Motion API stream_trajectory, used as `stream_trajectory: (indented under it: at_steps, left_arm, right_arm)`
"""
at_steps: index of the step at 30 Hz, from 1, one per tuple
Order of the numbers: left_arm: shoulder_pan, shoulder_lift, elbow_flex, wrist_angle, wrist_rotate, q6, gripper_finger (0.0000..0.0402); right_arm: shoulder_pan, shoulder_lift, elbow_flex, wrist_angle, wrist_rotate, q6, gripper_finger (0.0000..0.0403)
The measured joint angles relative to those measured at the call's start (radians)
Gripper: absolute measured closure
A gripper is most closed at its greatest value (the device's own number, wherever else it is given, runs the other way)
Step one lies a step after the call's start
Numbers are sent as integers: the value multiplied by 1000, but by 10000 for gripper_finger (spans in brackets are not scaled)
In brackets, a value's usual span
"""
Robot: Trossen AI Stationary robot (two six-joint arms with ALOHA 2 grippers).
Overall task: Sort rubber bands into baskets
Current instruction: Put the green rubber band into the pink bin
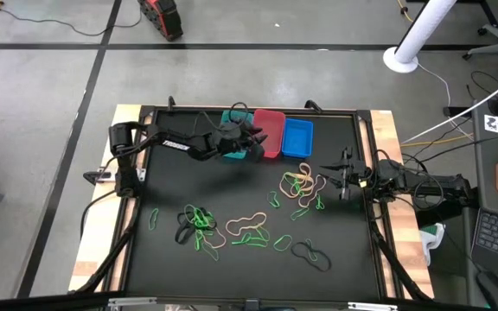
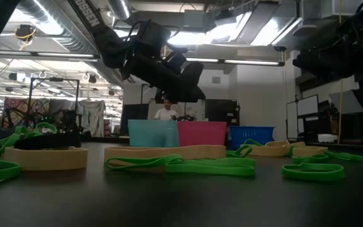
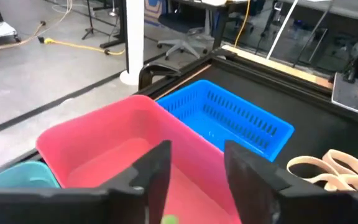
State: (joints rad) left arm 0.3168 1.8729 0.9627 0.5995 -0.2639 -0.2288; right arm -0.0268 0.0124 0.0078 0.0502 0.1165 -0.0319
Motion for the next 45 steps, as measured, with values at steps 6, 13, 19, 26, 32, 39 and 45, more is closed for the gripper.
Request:
stream_trajectory:
  at_steps: [6, 13, 19, 26, 32, 39, 45]
  left_arm:
    - [-24, 0, 0, 17, 134, -57, 220]
    - [-169, -1, 0, 48, 240, 38, 220]
    - [-320, -1, 0, 39, 245, 204, 219]
    - [-413, 40, 0, 41, 176, 314, 219]
    - [-415, 132, 58, 48, 170, 307, 219]
    - [-397, 250, 191, -55, 170, 329, 219]
    - [-393, 279, 233, -202, 171, 308, 219]
  right_arm:
    - [0, 0, 0, 0, 0, 0, 281]
    - [0, 0, 0, 0, 0, 0, 281]
    - [0, 0, 0, 0, 0, 0, 281]
    - [0, 0, 0, 0, 0, 0, 281]
    - [0, 0, 0, 0, 0, 0, 281]
    - [0, 0, 0, 0, 0, 0, 281]
    - [0, 0, 0, -1, 0, 0, 281]
